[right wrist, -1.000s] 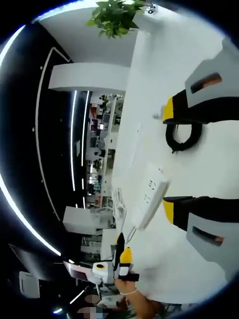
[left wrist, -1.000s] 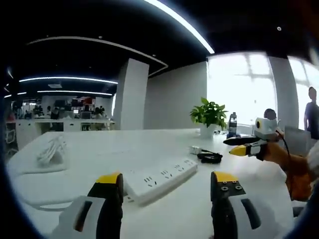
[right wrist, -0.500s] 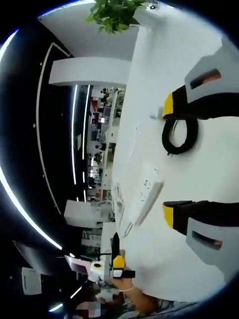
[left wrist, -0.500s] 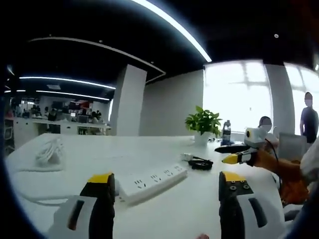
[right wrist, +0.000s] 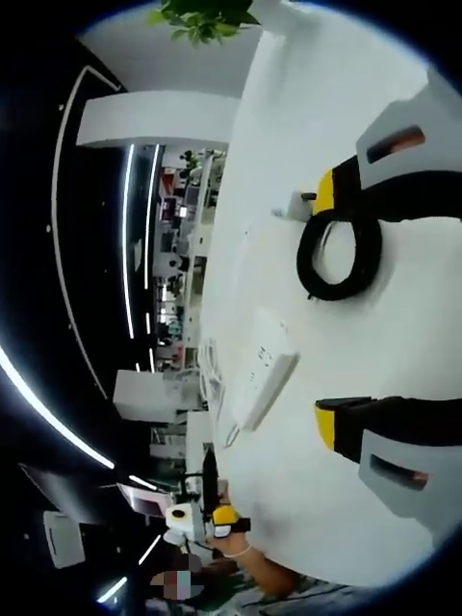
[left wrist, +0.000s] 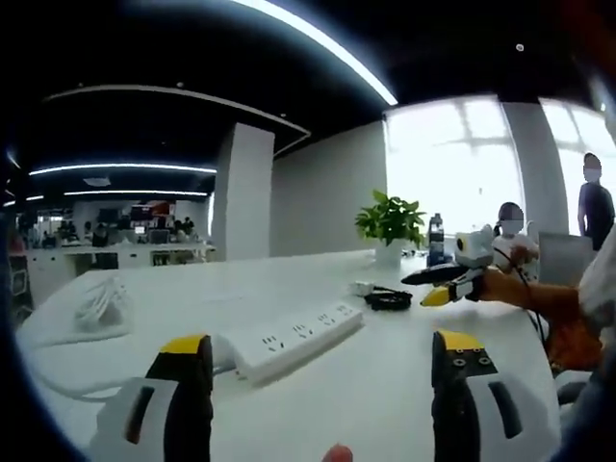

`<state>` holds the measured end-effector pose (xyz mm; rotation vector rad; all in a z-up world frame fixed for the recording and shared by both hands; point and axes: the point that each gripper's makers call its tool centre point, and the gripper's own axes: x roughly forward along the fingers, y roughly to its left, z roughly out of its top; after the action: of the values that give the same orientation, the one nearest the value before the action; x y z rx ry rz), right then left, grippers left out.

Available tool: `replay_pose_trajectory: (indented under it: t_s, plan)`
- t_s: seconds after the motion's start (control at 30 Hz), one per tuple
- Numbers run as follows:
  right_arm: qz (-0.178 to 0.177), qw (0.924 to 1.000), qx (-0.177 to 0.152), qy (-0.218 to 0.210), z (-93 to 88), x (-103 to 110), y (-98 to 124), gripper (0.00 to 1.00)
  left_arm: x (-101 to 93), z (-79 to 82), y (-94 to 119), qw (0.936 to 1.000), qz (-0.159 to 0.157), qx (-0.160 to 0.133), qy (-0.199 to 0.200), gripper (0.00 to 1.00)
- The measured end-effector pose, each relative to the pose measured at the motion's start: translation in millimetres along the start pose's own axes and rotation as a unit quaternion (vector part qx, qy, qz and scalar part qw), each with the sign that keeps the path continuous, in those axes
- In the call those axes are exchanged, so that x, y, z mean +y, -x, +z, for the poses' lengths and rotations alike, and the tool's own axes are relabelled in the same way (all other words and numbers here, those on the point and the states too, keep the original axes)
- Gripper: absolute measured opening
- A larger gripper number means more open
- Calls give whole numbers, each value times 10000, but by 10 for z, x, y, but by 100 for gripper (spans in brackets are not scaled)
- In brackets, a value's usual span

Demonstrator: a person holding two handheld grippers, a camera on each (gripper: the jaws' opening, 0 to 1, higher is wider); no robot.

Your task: Straighten the power strip on the desk, plug the charger into it

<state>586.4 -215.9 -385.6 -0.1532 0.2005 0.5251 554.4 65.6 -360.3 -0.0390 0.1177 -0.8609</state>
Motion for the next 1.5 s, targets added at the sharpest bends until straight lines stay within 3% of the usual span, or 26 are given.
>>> replay_pose_trajectory:
  t_s: [0.07, 0.2, 0.33, 0.93, 1.23, 1.5]
  plan:
    - [69, 9997, 237, 46, -52, -7, -15, 72, 6, -4, 10, 10000, 20, -9, -21, 97]
    - [116, 9992, 373, 100, -27, -22, -47, 70, 57, -9, 44, 9998, 177, -73, -66, 96]
    - [207, 9983, 533, 86, 2, -31, -69, 68, 122, -53, 62, 9994, 333, 41, -122, 96]
    - [671, 9841, 1642, -76, -156, -1, -202, 50, 135, -90, 91, 9995, 298, 111, -53, 95]
    - [884, 9694, 2289, 24, -241, 9, -199, 46, 127, -87, 101, 9996, 251, 119, -36, 96]
    - [999, 9505, 2884, 589, -281, 36, -145, 43, 105, -74, 110, 9997, 191, 111, -34, 96]
